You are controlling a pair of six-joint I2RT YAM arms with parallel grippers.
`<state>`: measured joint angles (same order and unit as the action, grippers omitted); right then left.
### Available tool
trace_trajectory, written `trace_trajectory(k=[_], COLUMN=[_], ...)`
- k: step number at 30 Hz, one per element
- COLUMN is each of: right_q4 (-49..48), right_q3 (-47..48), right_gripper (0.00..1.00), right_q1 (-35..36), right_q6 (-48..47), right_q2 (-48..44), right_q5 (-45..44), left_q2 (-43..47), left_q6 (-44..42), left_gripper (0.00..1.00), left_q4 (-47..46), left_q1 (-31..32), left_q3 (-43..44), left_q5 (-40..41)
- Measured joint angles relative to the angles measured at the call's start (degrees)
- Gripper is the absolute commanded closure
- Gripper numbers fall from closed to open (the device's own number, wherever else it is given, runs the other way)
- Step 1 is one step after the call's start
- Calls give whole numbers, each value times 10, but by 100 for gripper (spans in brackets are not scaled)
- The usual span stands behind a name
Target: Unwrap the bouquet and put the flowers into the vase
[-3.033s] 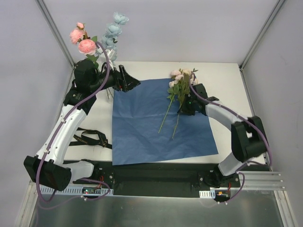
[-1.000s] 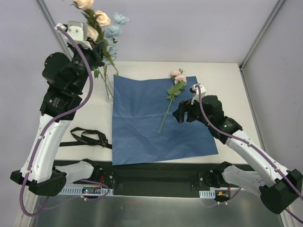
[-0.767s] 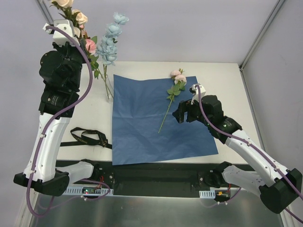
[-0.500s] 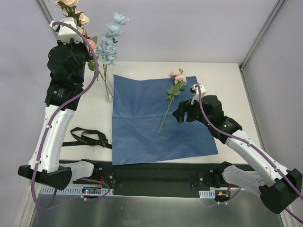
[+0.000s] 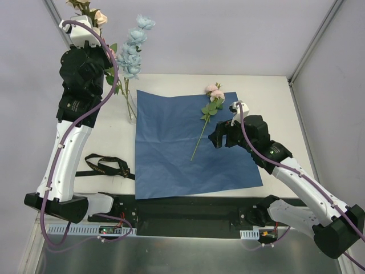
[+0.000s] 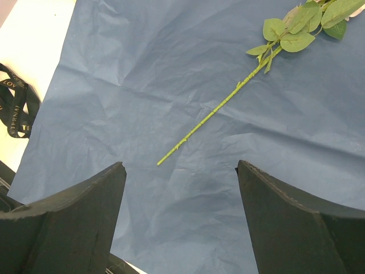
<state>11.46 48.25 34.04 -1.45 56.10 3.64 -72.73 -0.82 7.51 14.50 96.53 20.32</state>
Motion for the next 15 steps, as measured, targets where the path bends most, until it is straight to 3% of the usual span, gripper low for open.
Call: trace_trajectory(k=[15], right_q4=[1], right_q3=[0], right_gripper=[18], right_q1=[0], right_q6=[6], right_q2=[0], right_q5=[0], left_q2=[-38], left_q6=[31], left_gripper=[100], left_q4=[-3], left_q1=[-11], left_q3=[20], left_q5=[14])
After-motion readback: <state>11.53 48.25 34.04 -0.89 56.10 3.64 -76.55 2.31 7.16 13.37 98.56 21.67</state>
